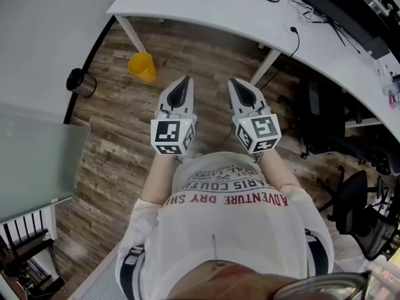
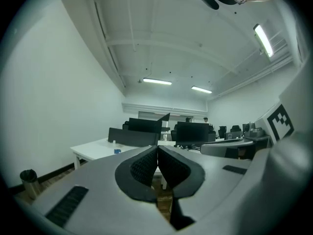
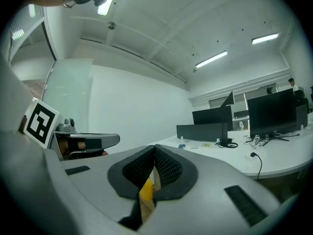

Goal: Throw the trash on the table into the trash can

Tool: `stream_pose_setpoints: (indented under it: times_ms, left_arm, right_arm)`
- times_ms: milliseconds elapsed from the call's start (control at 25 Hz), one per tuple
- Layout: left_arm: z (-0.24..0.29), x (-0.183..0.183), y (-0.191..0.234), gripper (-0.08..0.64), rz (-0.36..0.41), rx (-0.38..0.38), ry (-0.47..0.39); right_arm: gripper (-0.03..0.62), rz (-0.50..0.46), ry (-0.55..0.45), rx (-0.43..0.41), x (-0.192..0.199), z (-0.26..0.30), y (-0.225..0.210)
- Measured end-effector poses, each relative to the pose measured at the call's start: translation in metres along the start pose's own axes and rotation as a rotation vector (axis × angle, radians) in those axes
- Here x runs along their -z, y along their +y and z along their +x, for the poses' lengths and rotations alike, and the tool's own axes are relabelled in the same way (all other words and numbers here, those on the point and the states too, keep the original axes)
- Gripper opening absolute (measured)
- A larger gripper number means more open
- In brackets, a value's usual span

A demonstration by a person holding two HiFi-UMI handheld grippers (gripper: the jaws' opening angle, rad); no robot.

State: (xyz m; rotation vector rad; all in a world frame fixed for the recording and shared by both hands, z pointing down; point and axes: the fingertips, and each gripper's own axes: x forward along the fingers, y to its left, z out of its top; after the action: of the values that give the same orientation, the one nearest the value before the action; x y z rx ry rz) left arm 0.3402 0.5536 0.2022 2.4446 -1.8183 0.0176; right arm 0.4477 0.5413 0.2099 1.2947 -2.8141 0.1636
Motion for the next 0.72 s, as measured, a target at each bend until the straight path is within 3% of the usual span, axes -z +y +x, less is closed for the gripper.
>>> stream_pose_setpoints:
  times_ms: [160,320,720]
  left_arm:
    - [-0.004,0.002,0.013,0.023,-0.007,0.004,0.004]
    - [-0.013,0.007,0.040,0.023,-0.061,0.012,0.008]
    - [-0.020,0.027,0.104,0.023,-0.077,-0.016,0.033]
  right_arm:
    - [0.025,0.031,-0.007,0.009,0.003,0.008,0.007]
    - [0.025,0.042,0.003,0.008,0.009,0.025,0.025]
    - [0.025,0.028,0.036,0.039,0.027,0.065,0.045]
